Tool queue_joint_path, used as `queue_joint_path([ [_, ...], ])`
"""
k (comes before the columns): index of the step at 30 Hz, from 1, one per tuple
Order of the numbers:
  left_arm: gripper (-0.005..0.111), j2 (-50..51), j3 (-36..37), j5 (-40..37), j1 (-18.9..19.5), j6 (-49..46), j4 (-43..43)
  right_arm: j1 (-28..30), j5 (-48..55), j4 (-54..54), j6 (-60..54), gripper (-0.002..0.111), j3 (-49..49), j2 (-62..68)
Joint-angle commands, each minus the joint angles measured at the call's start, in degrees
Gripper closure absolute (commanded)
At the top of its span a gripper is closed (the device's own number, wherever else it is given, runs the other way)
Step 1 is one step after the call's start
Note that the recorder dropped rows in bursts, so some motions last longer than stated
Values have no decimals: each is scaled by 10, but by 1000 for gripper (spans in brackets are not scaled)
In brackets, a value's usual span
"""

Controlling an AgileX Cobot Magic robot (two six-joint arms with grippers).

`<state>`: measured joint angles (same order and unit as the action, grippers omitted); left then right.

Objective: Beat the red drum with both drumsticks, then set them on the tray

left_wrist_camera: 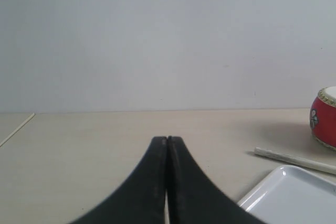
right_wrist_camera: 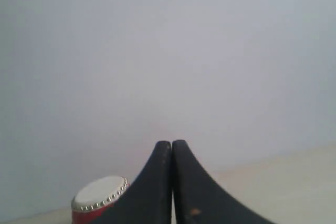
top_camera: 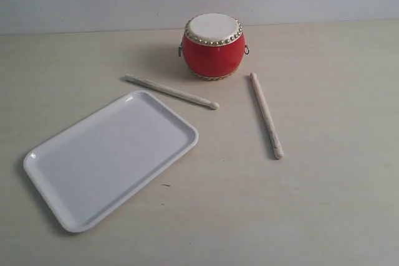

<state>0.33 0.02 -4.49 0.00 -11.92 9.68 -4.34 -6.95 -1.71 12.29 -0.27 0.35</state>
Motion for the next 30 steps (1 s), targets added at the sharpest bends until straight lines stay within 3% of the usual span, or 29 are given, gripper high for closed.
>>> queue_joint_path([
  [1,107,-3,0,2,1,2,0,3,-113,1,41,108,3,-4],
  [5,107,-3,0,2,1,2,0,3,-192,0,66,108,3,-4],
  [9,107,-3,0,2,1,2,0,3,-194,-53,75,108,-10,-4],
  [12,107,-3,0,2,1,2,0,3,-199,-137,20,108,-81,69],
  [15,107,-3,0,2,1,2,0,3,-186,-131,13,108,-167,180],
  [19,107,-3,0,2,1,2,0,3,-50,-127,-6,108,-335,394],
  [24,107,-3,0,2,0,2,0,3,214,-127,-26,108,-535,632],
  [30,107,-3,0,2,0,2,0,3,416,-127,-110,108,-656,753],
])
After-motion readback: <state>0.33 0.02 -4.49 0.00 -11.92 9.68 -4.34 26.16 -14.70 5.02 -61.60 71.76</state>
